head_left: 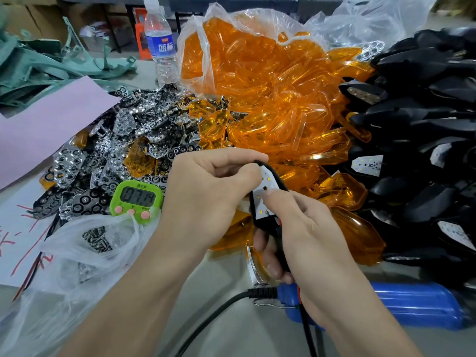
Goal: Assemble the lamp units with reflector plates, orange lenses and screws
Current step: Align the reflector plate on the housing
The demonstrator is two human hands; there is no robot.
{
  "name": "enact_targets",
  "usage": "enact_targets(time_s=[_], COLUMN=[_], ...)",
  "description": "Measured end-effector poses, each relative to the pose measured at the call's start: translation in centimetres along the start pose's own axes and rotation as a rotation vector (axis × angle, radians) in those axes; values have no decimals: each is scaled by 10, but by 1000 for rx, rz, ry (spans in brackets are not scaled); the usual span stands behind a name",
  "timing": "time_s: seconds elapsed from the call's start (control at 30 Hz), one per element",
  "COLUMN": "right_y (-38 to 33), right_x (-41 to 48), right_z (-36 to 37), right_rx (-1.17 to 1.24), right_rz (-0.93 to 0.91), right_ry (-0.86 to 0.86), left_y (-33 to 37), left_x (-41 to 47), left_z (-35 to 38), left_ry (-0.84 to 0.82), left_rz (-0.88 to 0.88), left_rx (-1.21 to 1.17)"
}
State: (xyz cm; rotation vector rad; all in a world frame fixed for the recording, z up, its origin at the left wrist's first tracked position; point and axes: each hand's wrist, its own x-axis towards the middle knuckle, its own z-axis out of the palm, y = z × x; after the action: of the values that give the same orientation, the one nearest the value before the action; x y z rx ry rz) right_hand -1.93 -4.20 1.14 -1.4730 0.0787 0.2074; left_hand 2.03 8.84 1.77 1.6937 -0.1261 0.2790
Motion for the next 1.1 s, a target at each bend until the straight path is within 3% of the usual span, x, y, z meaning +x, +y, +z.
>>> enact_targets(time_s=[0.1, 0.17, 0.33, 0.4, 0.67, 0.83, 1.1], right_y=[-3, -3, -15, -9, 0, -1, -8], right_x=[8, 11, 0, -4, 4, 5, -2], right_z=[0, -1, -2, -10, -17, -16, -13], right_rx=[4, -30, 233, 181, -42, -35, -51], right_rz=[114, 148, 185, 186, 147, 86, 179], right_ry=[-16, -116, -264, -294, -265, -192, -216], left_y=[-1, -2, -6, -6, -8, -9, -9], left_x=[1, 1, 8, 13, 23, 25, 19], left_z=[-1, -2, -10, -17, -34, -36, -23], left_ry=[22, 35, 119, 156, 218, 235, 170], left_rz=[9, 13, -24, -39, -42, -60, -46], left_rx=[-12, -29, -69, -108, -52, -94, -122])
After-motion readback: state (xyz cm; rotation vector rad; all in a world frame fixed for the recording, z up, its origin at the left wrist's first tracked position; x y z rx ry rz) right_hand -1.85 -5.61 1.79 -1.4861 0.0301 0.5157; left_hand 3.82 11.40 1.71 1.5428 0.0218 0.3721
